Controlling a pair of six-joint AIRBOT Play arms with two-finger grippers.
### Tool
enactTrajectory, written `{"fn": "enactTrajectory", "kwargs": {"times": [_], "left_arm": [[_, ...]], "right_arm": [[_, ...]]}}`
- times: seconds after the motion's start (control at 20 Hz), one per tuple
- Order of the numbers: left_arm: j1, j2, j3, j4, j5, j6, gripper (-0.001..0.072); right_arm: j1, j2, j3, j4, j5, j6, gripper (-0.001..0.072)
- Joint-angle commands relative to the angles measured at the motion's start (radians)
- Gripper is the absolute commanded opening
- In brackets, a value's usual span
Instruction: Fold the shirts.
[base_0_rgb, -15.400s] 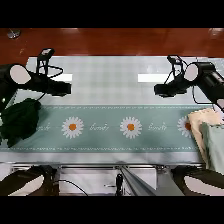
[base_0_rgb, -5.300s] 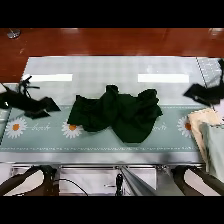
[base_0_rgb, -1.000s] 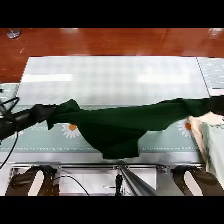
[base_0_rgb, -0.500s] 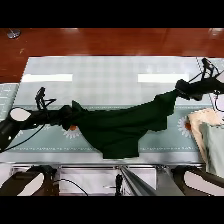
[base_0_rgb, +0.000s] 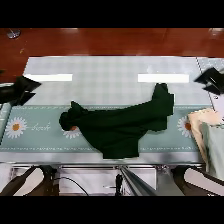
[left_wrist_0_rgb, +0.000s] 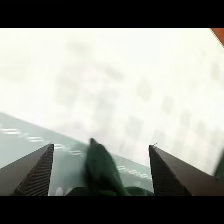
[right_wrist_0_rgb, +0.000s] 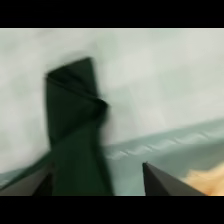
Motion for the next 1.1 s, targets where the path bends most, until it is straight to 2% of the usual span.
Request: {"fn": "enactTrajectory", "kwargs": {"times": [0.0,0.1,0.2,0.3,0.55,0.6,0.65,0.7,0.9,1.05], "left_arm": [[0.057,-0.019,-0.045,-0.020,-0.090,0.039,0.0702],[-0.040,-0.055,-0.085,-0.024,-0.151,0.194,0.0702],[-0.141,-0.109,-0.090,-0.024,-0.180,0.278,0.0702],[-0.226,-0.180,-0.088,-0.024,-0.181,0.298,0.0702],[-0.380,-0.341,-0.085,-0.023,-0.179,0.284,0.0699],[-0.397,-0.356,-0.081,-0.023,-0.179,0.285,0.0653],[-0.406,-0.364,-0.077,-0.023,-0.180,0.288,0.0318],[-0.409,-0.366,-0.075,-0.024,-0.179,0.296,0.0047],[-0.409,-0.365,-0.043,-0.024,-0.181,0.295,0.0035],[-0.409,-0.365,-0.032,-0.024,-0.180,0.295,0.0035]], "right_arm": [[-0.107,0.099,-0.203,-0.018,-0.012,-0.025,0.0622],[-0.103,0.134,-0.352,0.045,-0.037,-0.074,0.0622],[-0.103,0.140,-0.466,0.157,-0.018,-0.158,0.0622],[-0.103,0.141,-0.541,0.173,-0.003,-0.189,0.0622],[-0.103,0.140,-0.660,0.163,-0.009,-0.200,0.0622],[-0.103,0.140,-0.670,0.170,-0.011,-0.200,0.0621],[-0.101,0.140,-0.673,0.171,-0.009,-0.200,0.0622],[-0.090,0.140,-0.673,0.169,-0.010,-0.200,0.0622],[0.021,0.116,-0.673,0.153,-0.026,-0.192,0.0622],[0.105,0.048,-0.652,0.256,-0.105,-0.175,0.0621]]}}
